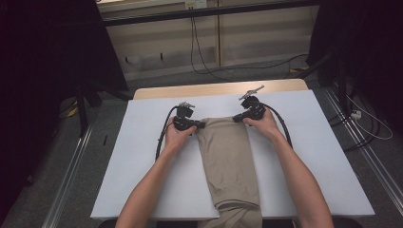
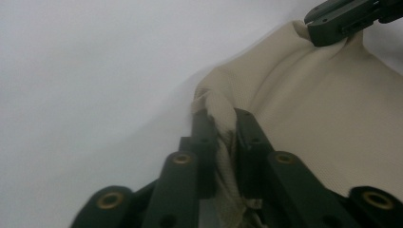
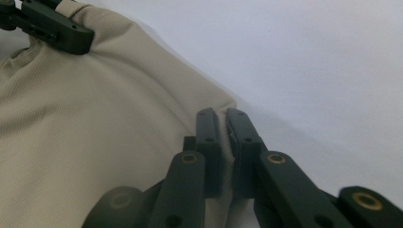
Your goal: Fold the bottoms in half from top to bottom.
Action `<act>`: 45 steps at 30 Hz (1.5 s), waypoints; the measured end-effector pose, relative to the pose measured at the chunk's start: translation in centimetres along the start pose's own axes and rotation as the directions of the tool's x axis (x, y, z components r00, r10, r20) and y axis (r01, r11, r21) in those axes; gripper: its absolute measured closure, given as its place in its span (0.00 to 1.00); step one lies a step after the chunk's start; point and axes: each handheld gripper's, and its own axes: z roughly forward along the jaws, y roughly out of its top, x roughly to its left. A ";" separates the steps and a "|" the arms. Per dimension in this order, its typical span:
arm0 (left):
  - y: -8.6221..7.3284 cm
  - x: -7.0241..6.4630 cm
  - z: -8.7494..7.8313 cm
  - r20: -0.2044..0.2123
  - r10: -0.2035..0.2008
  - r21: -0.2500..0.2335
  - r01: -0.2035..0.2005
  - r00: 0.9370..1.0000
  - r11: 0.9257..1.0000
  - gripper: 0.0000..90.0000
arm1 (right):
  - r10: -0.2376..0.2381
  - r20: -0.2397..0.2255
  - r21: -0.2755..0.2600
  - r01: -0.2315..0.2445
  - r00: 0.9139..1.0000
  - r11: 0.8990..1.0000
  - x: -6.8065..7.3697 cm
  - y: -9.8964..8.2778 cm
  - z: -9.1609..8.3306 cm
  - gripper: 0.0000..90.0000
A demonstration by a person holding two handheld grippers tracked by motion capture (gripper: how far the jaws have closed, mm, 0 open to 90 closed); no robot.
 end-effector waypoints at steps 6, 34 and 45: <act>0.9 0.0 -2.4 0.002 -0.043 -0.114 0.043 0.999 0.993 0.94 | 0.045 -0.006 -0.132 -0.045 0.999 0.990 0.1 0.7 -2.7 0.96; 9.9 3.0 -2.9 -0.183 -0.084 -0.208 0.045 0.980 0.977 0.47 | 0.199 0.185 -0.345 -0.126 0.962 0.930 -2.0 10.6 -5.5 0.54; 4.6 0.6 -5.8 -0.162 -0.048 -0.213 0.013 0.986 0.977 0.21 | 0.087 0.083 -0.296 -0.058 0.993 0.953 2.4 4.4 -6.9 0.54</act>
